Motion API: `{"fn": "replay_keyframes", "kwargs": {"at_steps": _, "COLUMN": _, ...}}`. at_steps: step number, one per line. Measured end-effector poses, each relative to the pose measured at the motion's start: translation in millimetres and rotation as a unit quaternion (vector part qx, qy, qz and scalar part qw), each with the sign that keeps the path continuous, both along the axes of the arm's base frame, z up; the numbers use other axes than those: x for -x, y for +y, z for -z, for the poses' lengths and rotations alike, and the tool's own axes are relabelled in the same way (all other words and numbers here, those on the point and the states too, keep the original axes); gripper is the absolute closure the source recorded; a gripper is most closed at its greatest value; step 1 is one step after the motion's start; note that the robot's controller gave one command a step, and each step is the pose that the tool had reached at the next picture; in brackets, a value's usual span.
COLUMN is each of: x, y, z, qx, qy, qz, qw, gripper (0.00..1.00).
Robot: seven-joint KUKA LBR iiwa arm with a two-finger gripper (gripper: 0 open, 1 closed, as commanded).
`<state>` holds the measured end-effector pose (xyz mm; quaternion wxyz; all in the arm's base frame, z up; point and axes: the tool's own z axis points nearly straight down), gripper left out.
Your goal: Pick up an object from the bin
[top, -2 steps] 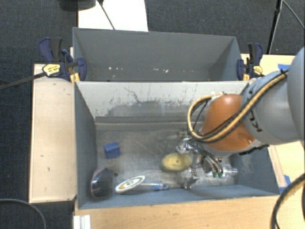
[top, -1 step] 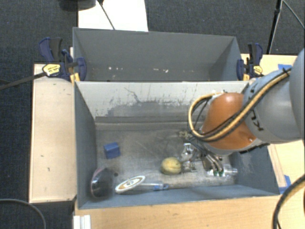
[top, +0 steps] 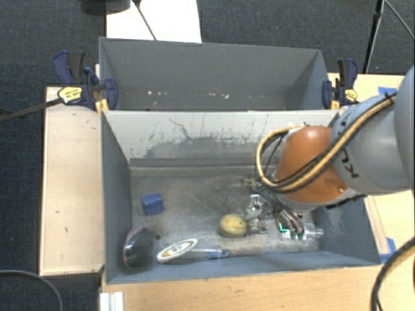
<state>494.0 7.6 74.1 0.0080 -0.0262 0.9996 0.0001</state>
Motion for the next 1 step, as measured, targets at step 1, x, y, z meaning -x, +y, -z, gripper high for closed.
{"fn": "replay_keyframes", "kwargs": {"at_steps": 1, "x": -16.8, "y": 54.6, "z": 0.4, "qx": 0.001, "qy": 0.0033, "qz": -0.06, "qw": 0.9982, "gripper": 0.0}}
